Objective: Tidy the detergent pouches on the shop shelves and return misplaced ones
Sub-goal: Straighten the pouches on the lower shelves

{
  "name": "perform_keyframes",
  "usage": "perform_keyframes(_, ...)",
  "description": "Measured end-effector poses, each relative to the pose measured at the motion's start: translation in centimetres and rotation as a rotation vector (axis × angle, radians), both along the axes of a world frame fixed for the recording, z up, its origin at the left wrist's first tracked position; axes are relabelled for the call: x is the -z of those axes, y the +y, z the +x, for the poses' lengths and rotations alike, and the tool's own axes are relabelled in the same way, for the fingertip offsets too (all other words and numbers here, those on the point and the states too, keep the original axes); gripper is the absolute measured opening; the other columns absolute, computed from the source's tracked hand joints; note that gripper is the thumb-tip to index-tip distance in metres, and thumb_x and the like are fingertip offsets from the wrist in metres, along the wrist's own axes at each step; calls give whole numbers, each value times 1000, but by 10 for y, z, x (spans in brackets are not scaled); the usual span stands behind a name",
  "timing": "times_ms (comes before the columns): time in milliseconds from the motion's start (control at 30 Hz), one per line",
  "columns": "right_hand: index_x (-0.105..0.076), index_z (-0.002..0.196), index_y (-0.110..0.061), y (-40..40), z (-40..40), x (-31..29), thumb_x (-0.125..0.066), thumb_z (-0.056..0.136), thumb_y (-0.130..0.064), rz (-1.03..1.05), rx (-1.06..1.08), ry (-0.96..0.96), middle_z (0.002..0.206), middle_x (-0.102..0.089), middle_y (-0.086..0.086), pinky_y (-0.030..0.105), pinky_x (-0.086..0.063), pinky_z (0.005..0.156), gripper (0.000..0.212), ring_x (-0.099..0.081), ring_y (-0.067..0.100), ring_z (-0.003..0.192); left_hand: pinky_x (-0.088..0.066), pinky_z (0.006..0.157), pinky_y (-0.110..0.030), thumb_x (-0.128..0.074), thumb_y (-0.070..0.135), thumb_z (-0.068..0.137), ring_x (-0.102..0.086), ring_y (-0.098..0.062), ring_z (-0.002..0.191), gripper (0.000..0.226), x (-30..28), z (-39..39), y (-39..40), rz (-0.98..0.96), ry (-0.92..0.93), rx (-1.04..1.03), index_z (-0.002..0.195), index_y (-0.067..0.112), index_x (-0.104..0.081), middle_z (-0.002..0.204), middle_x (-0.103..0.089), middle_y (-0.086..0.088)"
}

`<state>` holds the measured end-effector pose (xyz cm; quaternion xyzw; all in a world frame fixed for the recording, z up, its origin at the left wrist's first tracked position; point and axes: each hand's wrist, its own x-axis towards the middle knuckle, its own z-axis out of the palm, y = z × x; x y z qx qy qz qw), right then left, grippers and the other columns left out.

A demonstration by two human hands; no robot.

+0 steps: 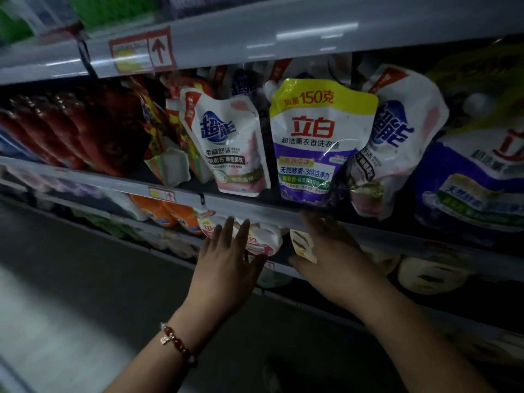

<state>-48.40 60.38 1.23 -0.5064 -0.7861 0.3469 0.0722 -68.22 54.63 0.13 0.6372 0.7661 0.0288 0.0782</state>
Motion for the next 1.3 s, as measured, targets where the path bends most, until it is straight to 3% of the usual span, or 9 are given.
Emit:
perform_keyframes(233, 1, 155, -35, 9, -37, 1, -47, 97, -50, -35, -44, 9, 164, 3, -9, 36, -6, 123, 77, 4, 15, 150, -21, 119, -47, -14, 73, 83, -16, -33, 151, 87, -1, -36, -8, -8, 46, -43, 156, 26, -25, 164, -20, -11)
perform_keyframes(367, -4, 155, -34, 11, -81, -5, -49, 95, -50, 25, -134, -24, 164, 0, -8, 41, -11, 122, 76, 1, 17, 150, -17, 120, -44, -21, 70, 89, -17, -31, 151, 80, -6, -65, -11, 45, 35, -92, 155, 25, -28, 163, -22, -10)
perform_keyframes(500, -4, 155, -34, 10, -132, -9, -50, 95, -48, 49, -208, -78, 164, 2, -8, 43, -10, 122, 77, 6, 18, 150, -5, 123, -41, -33, 65, 97, -2, -26, 153, 73, 0, -106, -15, 33, 6, -148, 158, 30, -13, 167, -5, -4)
perform_keyframes(633, -8, 155, -36, 13, -193, -7, -53, 93, -48, 65, -250, -96, 164, -2, -8, 42, -13, 122, 78, 5, 16, 150, -2, 122, -40, -34, 64, 97, 0, -27, 153, 74, 8, -160, -13, 26, -44, -168, 158, 30, -10, 167, -5, -6)
perform_keyframes(800, -14, 154, -33, 32, -279, -13, -56, 90, -46, 131, -197, -115, 163, -12, -7, 46, -24, 118, 78, -8, 17, 150, -25, 118, -49, -19, 68, 88, -25, -36, 148, 83, 13, -241, 7, 32, -62, -82, 153, 20, -34, 159, -32, -15)
perform_keyframes(933, -21, 153, -37, 50, -346, -24, -55, 89, -50, 123, -158, -101, 158, -26, -10, 39, -35, 113, 73, -26, 18, 145, -22, 120, -50, -25, 66, 91, -15, -37, 151, 81, 8, -304, 35, 66, -107, -43, 158, 21, -20, 164, -16, -13)
perform_keyframes(1100, -12, 154, -39, 86, -409, -37, -50, 95, -52, 21, -15, -128, 161, -15, -12, 39, -31, 116, 71, -19, 18, 147, -8, 123, -48, -37, 58, 99, 2, -33, 153, 75, 6, -365, 70, 56, -128, 26, 159, 27, -4, 167, 5, -6)
perform_keyframes(1200, -30, 151, -33, 114, -437, -36, -53, 95, -47, 47, 80, -109, 157, -30, -4, 44, -35, 112, 62, -30, 22, 143, -8, 124, -48, -38, 57, 99, 2, -32, 153, 73, 9, -390, 86, 110, -177, 44, 159, 31, -5, 167, 4, -6)
perform_keyframes(1300, -55, 133, -19, 135, -452, -40, -56, 95, -36, 183, 127, -100, 134, -56, 4, 41, -46, 99, 42, -52, 27, 123, -9, 123, -46, -42, 54, 99, -1, -32, 153, 72, 11, -404, 99, 171, -213, 61, 159, 32, -8, 167, 1, -5)
